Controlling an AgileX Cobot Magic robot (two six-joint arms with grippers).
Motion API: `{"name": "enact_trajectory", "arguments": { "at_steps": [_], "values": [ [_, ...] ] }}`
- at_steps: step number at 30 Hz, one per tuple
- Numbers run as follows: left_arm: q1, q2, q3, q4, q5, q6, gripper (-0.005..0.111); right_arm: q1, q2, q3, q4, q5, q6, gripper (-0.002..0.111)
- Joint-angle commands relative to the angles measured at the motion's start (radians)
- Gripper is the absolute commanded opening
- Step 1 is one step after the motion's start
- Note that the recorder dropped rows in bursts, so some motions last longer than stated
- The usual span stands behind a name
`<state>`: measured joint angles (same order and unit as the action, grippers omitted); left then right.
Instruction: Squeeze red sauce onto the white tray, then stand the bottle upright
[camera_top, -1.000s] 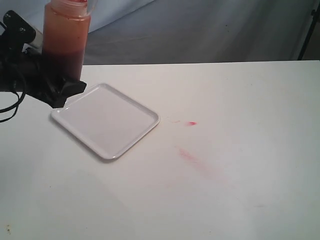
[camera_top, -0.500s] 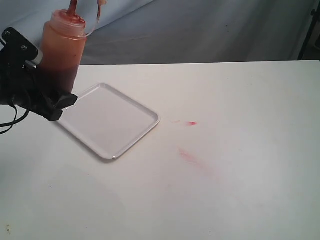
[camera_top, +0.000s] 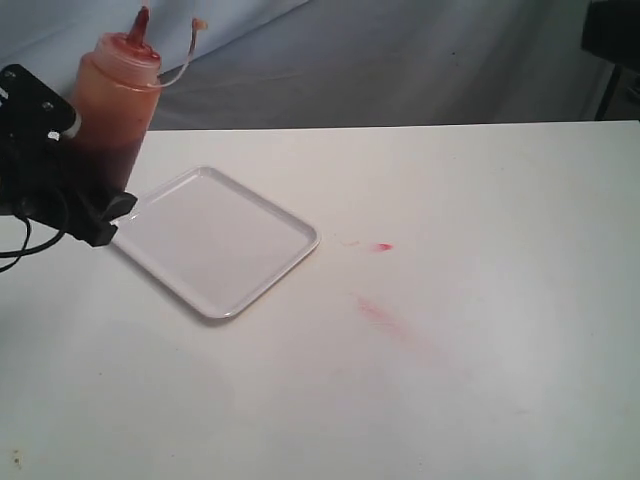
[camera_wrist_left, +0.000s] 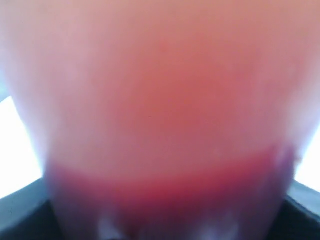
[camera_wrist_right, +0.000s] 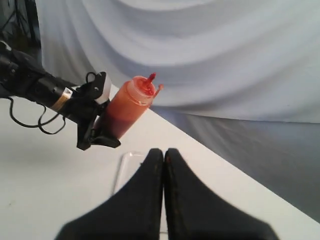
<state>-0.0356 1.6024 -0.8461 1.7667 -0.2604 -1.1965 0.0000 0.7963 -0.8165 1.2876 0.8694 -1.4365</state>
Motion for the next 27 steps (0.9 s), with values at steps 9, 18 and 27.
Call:
{"name": "enact_trajectory", "arguments": {
  "at_steps": [9, 18, 27],
  "values": [
    [-0.087, 0.097, -0.002, -0.022, 0.137, 0.02, 0.0, 0.093, 0.367, -0.183, -0.202, -0.001, 0.0, 0.0],
    [-0.097, 0.102, 0.009, -0.022, 0.231, 0.022, 0.0, 0.246, 0.584, -0.244, -0.302, -0.203, 0.002, 0.0],
    [-0.164, 0.102, 0.016, -0.022, 0.486, 0.153, 0.0, 0.249, 0.662, -0.244, -0.279, -0.23, 0.002, 0.0]
  ]
}}
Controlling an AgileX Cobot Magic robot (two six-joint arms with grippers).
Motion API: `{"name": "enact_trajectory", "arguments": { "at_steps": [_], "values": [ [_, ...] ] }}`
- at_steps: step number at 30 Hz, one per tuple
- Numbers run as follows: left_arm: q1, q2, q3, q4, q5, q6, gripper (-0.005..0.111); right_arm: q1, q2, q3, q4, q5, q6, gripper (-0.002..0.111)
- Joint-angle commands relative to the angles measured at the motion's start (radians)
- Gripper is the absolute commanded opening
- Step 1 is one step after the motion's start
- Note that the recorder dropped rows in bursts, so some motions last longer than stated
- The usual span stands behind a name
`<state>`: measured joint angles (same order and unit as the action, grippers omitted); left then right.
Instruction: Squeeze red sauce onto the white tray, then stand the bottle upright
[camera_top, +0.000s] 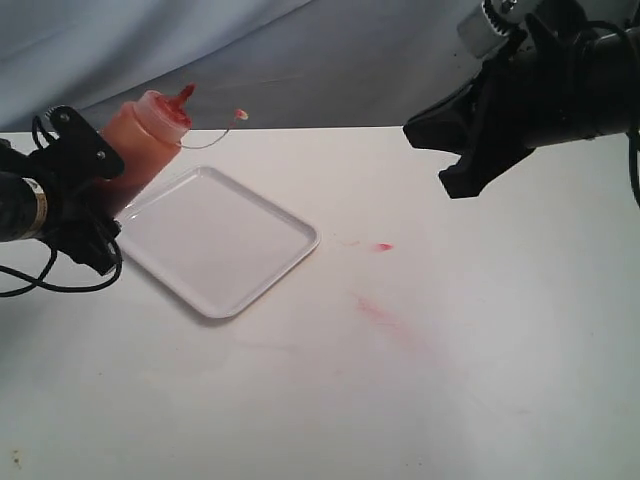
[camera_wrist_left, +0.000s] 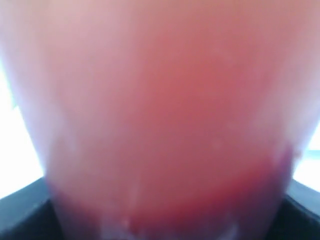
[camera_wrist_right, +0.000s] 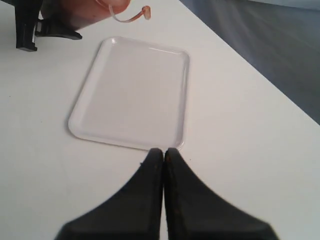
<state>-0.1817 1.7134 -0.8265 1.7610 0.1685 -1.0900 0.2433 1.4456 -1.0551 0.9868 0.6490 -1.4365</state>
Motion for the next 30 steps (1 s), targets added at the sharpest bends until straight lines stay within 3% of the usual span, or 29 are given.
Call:
{"name": "enact_trajectory", "arguments": {
  "at_steps": [1, 5, 8, 17, 21, 30],
  "values": [
    [-0.018, -0.009, -0.005, -0.017, 0.072, 0.051, 0.0, 0.005, 0.015, -0.005, 0.023, -0.009, 0.002, 0.0],
    [-0.018, -0.011, -0.005, -0.017, 0.184, 0.099, 0.0, 0.022, 0.022, -0.005, -0.039, 0.042, -0.022, 0.001],
    [-0.02, -0.011, -0.005, -0.017, 0.248, 0.195, 0.0, 0.058, 0.037, -0.005, -0.079, 0.027, -0.033, 0.01],
    [-0.067, -0.015, -0.005, -0.017, 0.284, 0.373, 0.0, 0.179, 0.099, -0.005, -0.081, -0.168, -0.152, 0.053],
    [-0.103, -0.015, -0.007, -0.017, 0.316, 0.396, 0.0, 0.239, 0.125, -0.005, -0.08, -0.341, -0.19, 0.072],
    [-0.12, -0.088, -0.014, -0.075, 0.34, 0.523, 0.0, 0.43, 0.262, -0.005, -0.092, -0.754, -0.399, 0.074]
  ]
}}
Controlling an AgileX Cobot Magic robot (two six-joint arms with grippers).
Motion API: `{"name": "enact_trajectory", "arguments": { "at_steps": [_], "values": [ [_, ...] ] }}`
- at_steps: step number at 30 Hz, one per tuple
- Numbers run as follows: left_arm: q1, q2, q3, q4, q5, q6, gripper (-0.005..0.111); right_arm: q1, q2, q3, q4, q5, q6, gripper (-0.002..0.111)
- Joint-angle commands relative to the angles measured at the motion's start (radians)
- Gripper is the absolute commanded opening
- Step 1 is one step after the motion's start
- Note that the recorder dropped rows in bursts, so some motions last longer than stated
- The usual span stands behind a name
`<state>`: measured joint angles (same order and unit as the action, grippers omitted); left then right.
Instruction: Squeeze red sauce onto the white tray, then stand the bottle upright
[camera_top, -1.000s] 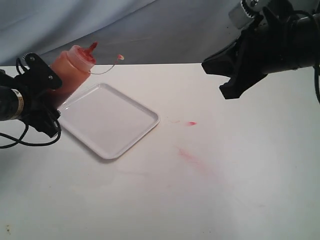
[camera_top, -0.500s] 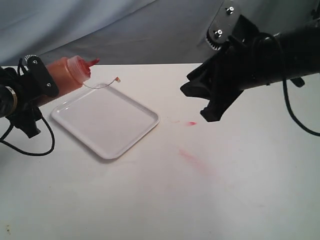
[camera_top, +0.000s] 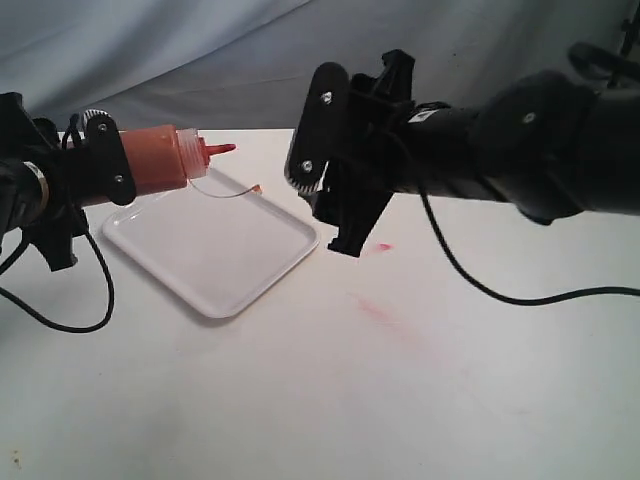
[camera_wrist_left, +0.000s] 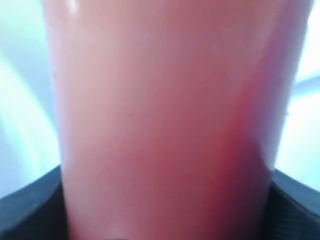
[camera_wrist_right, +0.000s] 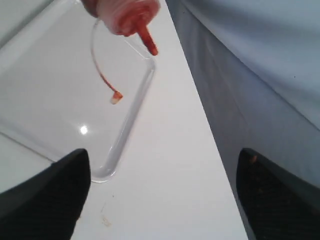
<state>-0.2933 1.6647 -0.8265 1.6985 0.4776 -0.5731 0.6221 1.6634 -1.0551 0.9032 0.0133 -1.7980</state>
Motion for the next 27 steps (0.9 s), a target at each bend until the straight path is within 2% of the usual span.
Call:
{"name": "enact_trajectory", "arguments": {
  "at_steps": [1, 5, 7, 9, 13, 17, 20, 23, 27],
  "values": [
    [-0.008, -0.055, -0.014, -0.04, 0.029, 0.026, 0.0, 0.081, 0.07, -0.005, -0.035, -0.182, -0.037, 0.074],
    [-0.008, -0.083, -0.016, -0.152, 0.016, 0.137, 0.0, 0.147, 0.115, -0.005, -0.147, -0.341, 0.052, 0.074],
    [-0.008, -0.083, -0.016, -0.19, -0.026, 0.161, 0.0, 0.158, 0.125, -0.005, -0.26, -0.403, 0.246, 0.074],
    [-0.008, -0.083, -0.016, -0.262, -0.033, 0.247, 0.0, 0.158, 0.124, -0.005, -0.479, -0.459, 0.629, 0.074],
    [-0.008, -0.083, -0.016, -0.369, -0.031, 0.342, 0.0, 0.158, 0.162, -0.005, -0.753, -0.499, 0.866, 0.074],
    [-0.008, -0.083, -0.016, -0.44, -0.029, 0.366, 0.0, 0.158, 0.27, -0.005, -0.798, -0.615, 0.868, 0.074],
    [-0.008, -0.09, -0.016, -0.521, -0.026, 0.502, 0.0, 0.158, 0.333, -0.005, -0.893, -0.702, 0.887, 0.074],
    [-0.008, -0.135, -0.016, -0.541, -0.03, 0.507, 0.0, 0.158, 0.372, -0.005, -1.007, -0.796, 0.887, 0.074],
    [-0.008, -0.197, -0.014, -0.57, -0.075, 0.507, 0.0, 0.158, 0.388, -0.005, -1.02, -0.858, 0.918, 0.074]
  ]
}}
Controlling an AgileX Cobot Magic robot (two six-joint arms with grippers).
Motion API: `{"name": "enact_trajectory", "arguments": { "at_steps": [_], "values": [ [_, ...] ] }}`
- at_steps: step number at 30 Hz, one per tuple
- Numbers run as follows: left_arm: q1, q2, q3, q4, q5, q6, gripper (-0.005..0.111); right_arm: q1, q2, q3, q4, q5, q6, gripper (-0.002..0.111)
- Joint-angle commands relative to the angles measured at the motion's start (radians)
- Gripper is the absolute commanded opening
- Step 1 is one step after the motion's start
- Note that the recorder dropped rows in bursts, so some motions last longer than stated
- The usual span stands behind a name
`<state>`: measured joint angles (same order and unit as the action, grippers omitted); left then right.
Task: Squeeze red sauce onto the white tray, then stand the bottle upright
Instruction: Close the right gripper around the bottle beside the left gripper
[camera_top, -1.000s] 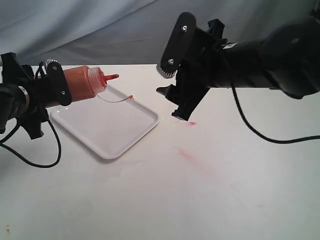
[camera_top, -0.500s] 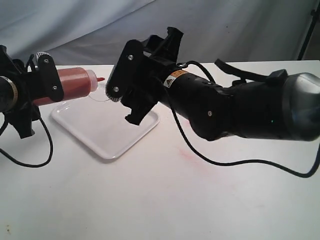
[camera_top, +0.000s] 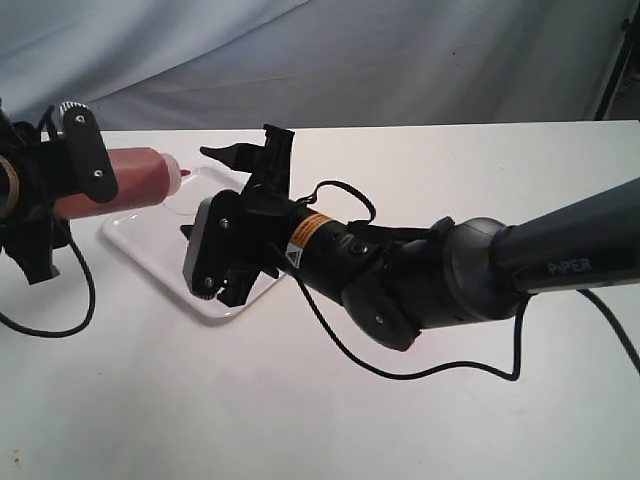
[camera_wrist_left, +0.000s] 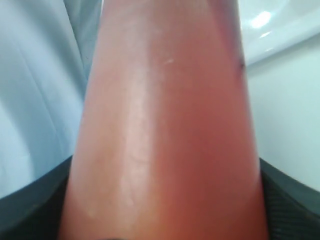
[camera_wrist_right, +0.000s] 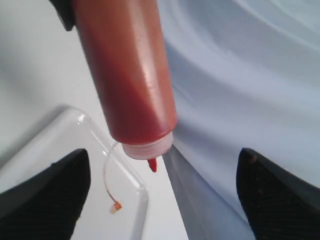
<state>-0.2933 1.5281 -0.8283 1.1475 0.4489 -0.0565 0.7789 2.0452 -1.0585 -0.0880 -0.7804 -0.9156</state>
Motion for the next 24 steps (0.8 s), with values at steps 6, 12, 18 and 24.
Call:
{"name": "enact_trajectory", "arguments": {
  "at_steps": [6, 12, 18, 24],
  "values": [
    [-0.008, -0.074, -0.009, -0.109, -0.06, 0.057, 0.0, 0.001, 0.007, -0.002, -0.029, -0.069, 0.084, 0.074],
    [-0.008, -0.074, -0.009, -0.278, -0.043, 0.244, 0.0, 0.001, 0.007, -0.002, 0.005, -0.063, 0.186, 0.085],
    [-0.008, -0.074, -0.009, -0.398, -0.03, 0.411, 0.0, 0.001, 0.007, -0.002, -0.011, -0.016, 0.188, 0.105],
    [-0.008, -0.074, -0.009, -0.448, -0.022, 0.457, 0.0, 0.003, 0.007, -0.002, -0.04, -0.016, 0.239, 0.105]
  ]
}}
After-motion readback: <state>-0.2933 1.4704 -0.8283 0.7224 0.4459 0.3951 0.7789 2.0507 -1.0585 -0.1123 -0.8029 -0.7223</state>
